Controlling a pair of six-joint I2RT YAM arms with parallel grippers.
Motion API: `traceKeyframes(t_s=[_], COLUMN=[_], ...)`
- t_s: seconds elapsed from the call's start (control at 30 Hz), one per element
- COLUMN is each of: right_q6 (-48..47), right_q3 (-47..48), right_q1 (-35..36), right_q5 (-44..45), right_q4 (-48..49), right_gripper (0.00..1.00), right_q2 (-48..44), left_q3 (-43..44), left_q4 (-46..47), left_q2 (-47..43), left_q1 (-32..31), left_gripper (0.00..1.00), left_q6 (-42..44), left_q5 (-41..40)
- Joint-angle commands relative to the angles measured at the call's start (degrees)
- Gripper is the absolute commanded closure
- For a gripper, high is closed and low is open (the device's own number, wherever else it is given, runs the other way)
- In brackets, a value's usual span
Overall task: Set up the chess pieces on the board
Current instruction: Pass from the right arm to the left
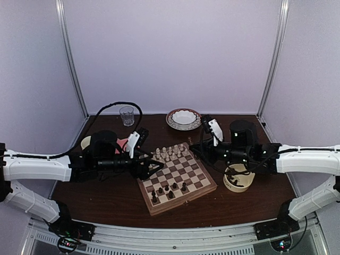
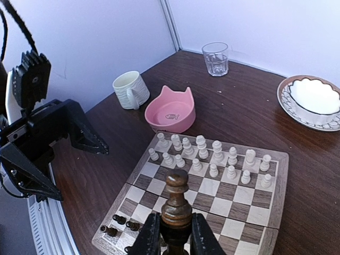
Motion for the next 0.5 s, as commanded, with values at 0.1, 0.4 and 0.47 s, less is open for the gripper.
traceKeyframes(t_s=[0.1, 0.4, 0.47], right_q6=[-7.09, -11.74, -12.23], right_q3=[-0.66, 1.26, 1.47], right_q1=[3.77, 8.03, 8.35], right_q5=[-4.06, -4.12, -4.52], right_q4=[6.12, 3.24, 2.92], right_gripper=[0.85, 0.87, 0.87], right_q2=[2.27, 6.06, 6.73], left_q3=[-0.41, 0.54, 0.25], left_q4=[7.44, 9.65, 10.23], left_q2=[2.49, 4.92, 4.4], left_q1=[0.02, 0.01, 0.01], left_gripper=[0.2, 0.29, 0.32], left_q6=[-3.12, -4.18, -4.2], left_q5=[7.5, 13.13, 13.62])
